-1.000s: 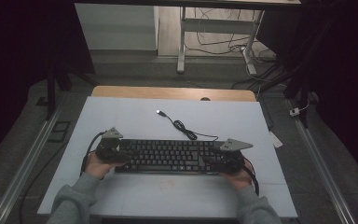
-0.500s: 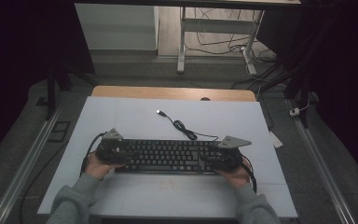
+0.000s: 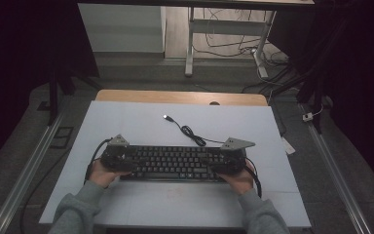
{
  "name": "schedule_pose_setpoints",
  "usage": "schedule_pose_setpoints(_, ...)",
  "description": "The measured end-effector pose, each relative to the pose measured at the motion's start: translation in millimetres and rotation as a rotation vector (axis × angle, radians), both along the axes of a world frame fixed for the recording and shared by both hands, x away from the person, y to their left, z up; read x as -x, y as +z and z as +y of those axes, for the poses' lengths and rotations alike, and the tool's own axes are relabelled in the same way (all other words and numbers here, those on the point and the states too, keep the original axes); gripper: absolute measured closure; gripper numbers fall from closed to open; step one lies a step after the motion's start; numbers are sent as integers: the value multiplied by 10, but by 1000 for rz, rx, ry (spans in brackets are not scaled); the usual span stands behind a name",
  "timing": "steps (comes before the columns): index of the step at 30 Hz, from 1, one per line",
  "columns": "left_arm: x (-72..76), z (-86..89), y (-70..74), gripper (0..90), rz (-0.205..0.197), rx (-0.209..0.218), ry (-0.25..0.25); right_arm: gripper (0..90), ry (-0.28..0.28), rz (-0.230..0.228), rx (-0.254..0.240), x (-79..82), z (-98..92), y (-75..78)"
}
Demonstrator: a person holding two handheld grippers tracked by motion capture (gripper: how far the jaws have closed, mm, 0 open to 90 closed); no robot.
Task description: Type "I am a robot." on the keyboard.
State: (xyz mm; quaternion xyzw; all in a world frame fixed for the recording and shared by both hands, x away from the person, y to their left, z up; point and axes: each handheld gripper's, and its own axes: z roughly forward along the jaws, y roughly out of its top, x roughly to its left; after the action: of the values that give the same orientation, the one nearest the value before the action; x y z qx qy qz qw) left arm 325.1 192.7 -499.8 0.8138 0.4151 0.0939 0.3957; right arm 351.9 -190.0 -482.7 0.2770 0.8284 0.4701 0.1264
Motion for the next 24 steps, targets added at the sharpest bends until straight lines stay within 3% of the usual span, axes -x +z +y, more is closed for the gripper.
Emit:
schedule_pose_setpoints(8, 2, -9, 0, 329, 0, -3, -3, 482, 12, 8, 14, -34, 134, 10)
schedule_pose_setpoints(14, -8, -12, -14, 328, 5, -5, -5, 550, 23, 25, 32, -70, 241, -15)
schedule_pose_setpoints(24, -7, -16, -16, 327, 7, -14, -10, 871, 81, 63, 58, -129, 439, -43)
